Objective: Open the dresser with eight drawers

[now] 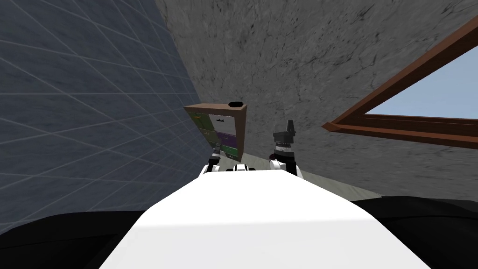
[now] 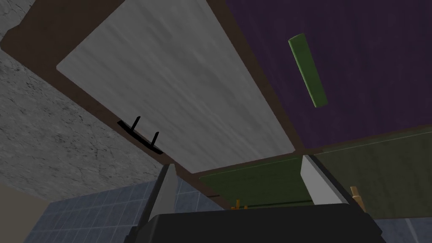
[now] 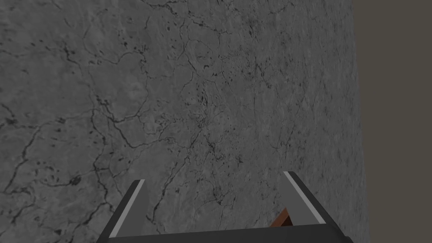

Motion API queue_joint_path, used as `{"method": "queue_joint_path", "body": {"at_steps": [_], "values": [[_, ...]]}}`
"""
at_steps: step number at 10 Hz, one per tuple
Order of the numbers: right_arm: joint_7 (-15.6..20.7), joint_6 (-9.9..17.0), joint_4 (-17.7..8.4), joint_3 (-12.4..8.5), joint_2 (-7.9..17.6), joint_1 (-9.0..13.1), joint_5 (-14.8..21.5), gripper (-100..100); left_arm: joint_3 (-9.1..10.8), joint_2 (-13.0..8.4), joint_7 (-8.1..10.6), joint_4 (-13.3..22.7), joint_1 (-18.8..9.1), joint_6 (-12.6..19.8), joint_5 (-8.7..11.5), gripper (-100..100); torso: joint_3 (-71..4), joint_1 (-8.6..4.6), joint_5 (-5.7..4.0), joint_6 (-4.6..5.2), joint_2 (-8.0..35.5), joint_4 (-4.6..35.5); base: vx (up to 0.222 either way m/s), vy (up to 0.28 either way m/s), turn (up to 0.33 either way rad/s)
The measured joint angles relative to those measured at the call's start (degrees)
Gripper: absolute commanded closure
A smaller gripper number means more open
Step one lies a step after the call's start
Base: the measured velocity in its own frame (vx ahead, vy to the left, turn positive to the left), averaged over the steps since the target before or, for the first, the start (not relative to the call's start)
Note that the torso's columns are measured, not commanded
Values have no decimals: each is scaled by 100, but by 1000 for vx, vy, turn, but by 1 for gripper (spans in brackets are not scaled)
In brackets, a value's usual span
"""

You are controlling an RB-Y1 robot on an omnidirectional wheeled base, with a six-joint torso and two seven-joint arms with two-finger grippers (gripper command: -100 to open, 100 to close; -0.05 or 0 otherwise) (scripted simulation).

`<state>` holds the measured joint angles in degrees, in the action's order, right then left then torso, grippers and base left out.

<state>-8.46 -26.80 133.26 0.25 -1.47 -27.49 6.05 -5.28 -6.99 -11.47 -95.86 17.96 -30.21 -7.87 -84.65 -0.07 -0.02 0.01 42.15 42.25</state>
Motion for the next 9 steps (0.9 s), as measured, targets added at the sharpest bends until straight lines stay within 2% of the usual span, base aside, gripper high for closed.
{"method": "queue_joint_path", "body": {"at_steps": [5,9], "values": [[0,0,0,0,0,0,0,0,-95,-107,-82,668,-161,72,-147,-100,11,10,3,-1,18,5,69,-39,-41],[0,0,0,0,0,0,0,0,-136,-192,-116,1040,-277,126,-223,-100,9,6,2,-1,14,4,34,-21,-28]]}}
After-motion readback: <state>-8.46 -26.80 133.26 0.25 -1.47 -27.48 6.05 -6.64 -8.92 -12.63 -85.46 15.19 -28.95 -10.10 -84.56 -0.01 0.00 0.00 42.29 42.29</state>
